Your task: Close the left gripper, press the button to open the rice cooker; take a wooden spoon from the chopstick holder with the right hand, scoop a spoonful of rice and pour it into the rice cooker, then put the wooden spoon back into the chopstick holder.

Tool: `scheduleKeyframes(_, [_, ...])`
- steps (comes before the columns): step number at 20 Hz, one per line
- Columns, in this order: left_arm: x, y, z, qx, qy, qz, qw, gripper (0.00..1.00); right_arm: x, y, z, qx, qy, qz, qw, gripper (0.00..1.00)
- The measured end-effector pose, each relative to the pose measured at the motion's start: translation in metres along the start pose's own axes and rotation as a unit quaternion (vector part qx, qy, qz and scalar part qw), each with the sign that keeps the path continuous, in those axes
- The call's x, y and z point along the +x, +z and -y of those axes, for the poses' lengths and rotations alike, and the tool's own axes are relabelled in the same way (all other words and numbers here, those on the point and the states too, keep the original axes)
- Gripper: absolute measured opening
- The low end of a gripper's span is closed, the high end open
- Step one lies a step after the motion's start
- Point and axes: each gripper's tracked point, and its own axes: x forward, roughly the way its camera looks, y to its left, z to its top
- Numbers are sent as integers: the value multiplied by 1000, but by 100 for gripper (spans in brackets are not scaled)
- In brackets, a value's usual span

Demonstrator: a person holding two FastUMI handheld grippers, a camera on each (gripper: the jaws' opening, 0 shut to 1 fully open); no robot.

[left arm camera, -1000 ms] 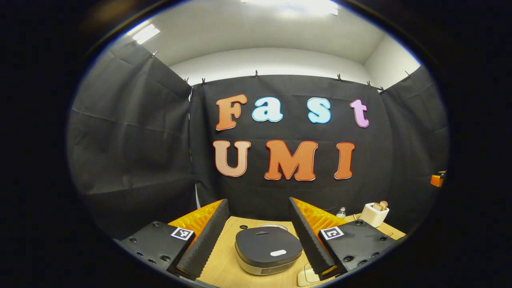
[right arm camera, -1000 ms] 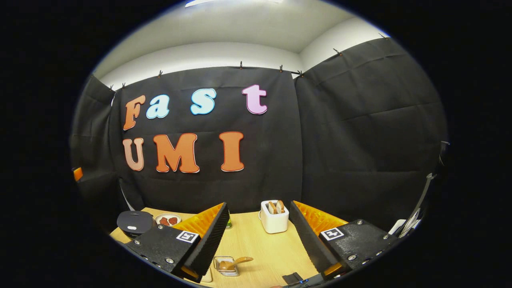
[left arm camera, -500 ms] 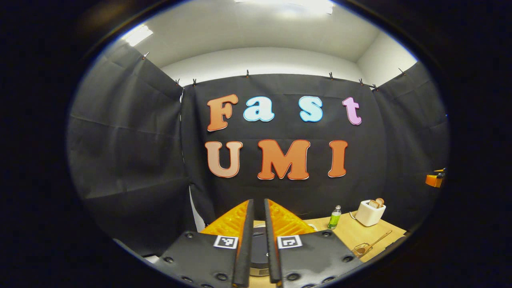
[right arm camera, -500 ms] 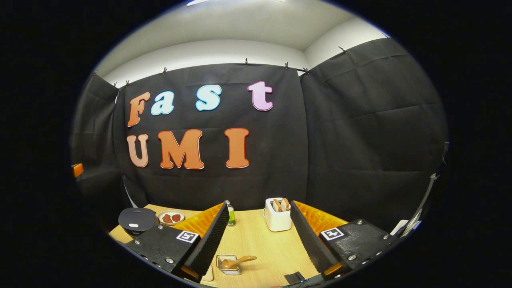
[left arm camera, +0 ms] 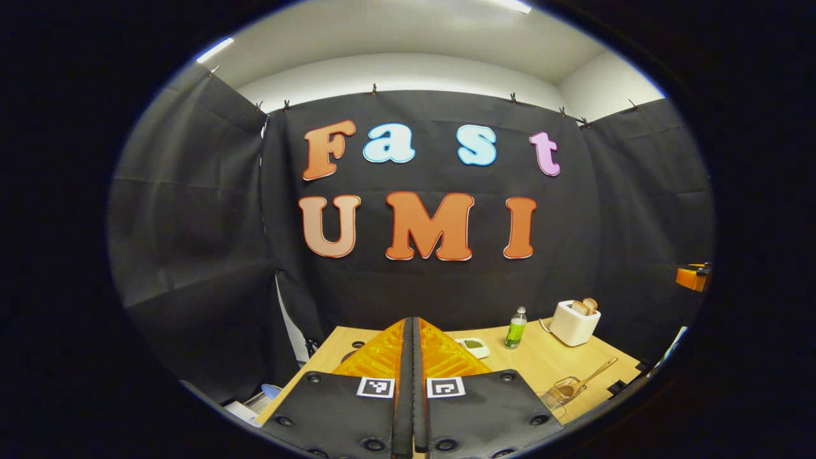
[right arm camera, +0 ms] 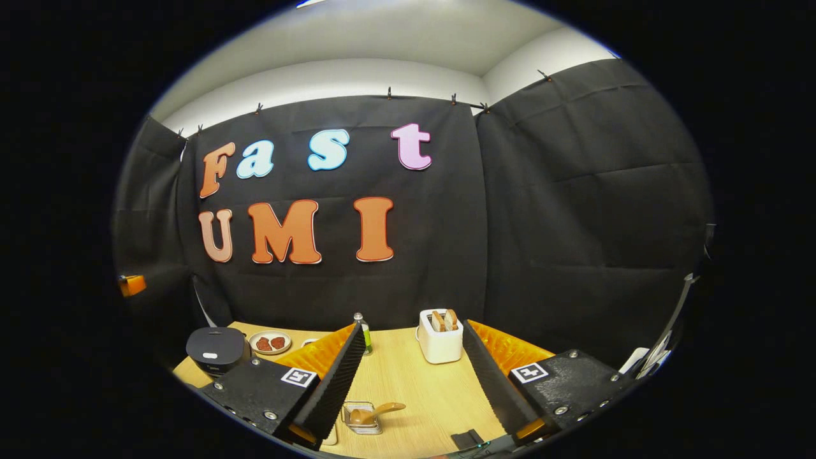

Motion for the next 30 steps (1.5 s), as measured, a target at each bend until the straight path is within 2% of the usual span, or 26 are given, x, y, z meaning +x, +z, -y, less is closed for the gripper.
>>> scheduleKeyframes(1, [10, -10, 4, 0, -5, -11, 1000, 7, 0, 0, 1, -1, -1, 0, 1000, 95])
scheduleKeyframes(2, [17, -21, 9, -3, -13, -23, 1000, 5, 0, 0, 3, -1, -5, 0, 1000, 95])
scheduleKeyframes(3, [25, -33, 15, -10, -19, -36, 999, 5, 0, -1, 4, -2, -7, -1, 1000, 100])
scheduleKeyframes(4, [34, -46, 20, -15, -26, -48, 998, 5, 0, -2, 5, -1, -8, -3, 1000, 95])
scheduleKeyframes(7, [57, -85, 24, -16, -33, -83, 996, 5, -1, -6, 8, 1, -12, -9, 1000, 95])
scheduleKeyframes(8, [61, -102, 25, -11, -32, -102, 994, 5, -1, -6, 9, 1, -15, -11, 1000, 100])
scheduleKeyframes(9, [67, -117, 24, -12, -33, -120, 992, 2, -2, -7, 11, 1, -18, -13, 1000, 95])
scheduleKeyframes(11, [73, -146, 22, -12, -33, -149, 988, 5, -2, -9, 11, 2, -20, -19, 1000, 95])
scheduleKeyframes(13, [79, -173, 21, -3, -35, -173, 984, 5, -3, -12, 13, -1, -24, -23, 999, 95])
scheduleKeyframes(14, [81, -184, 20, -2, -33, -187, 982, 5, -4, -14, 15, -4, -27, -25, 999, 100])
scheduleKeyframes(16, [89, -202, 15, -12, -29, -209, 977, 5, -6, -17, 17, -7, -31, -30, 999, 100])
scheduleKeyframes(17, [92, -210, 14, -23, -29, -218, 975, 2, -7, -17, 17, -6, -32, -32, 999, 95])
scheduleKeyframes(18, [93, -218, 13, -34, -26, -227, 973, 5, -8, -18, 18, -5, -34, -34, 999, 95])
scheduleKeyframes(20, [90, -224, 12, -42, -25, -237, 970, 5, -11, -18, 22, -4, -40, -36, 999, 95])
scheduleKeyframes(21, [95, -221, 12, -37, -25, -227, 973, 8, -12, -20, 24, -3, -43, -37, 998, 95])
scheduleKeyframes(22, [92, -225, 12, -30, -25, -237, 971, 5, -12, -20, 25, -1, -45, -38, 998, 95])
scheduleKeyframes(24, [91, -229, 12, -16, -20, -243, 970, 5, -15, -21, 24, 7, -45, -40, 998, 95])
scheduleKeyframes(25, [90, -233, 12, -16, -14, -248, 969, 2, -16, -21, 23, 11, -45, -40, 998, 95])
scheduleKeyframes(28, [89, -229, 12, -16, -6, -232, 973, 5, -19, -30, 22, 14, -43, -47, 998, 95])
scheduleKeyframes(29, [91, -229, 11, -9, -8, -229, 973, 2, -20, -31, 22, 16, -43, -49, 998, 95])
scheduleKeyframes(30, [92, -228, 10, -4, -9, -229, 973, 5, -21, -30, 22, 19, -42, -50, 998, 95])
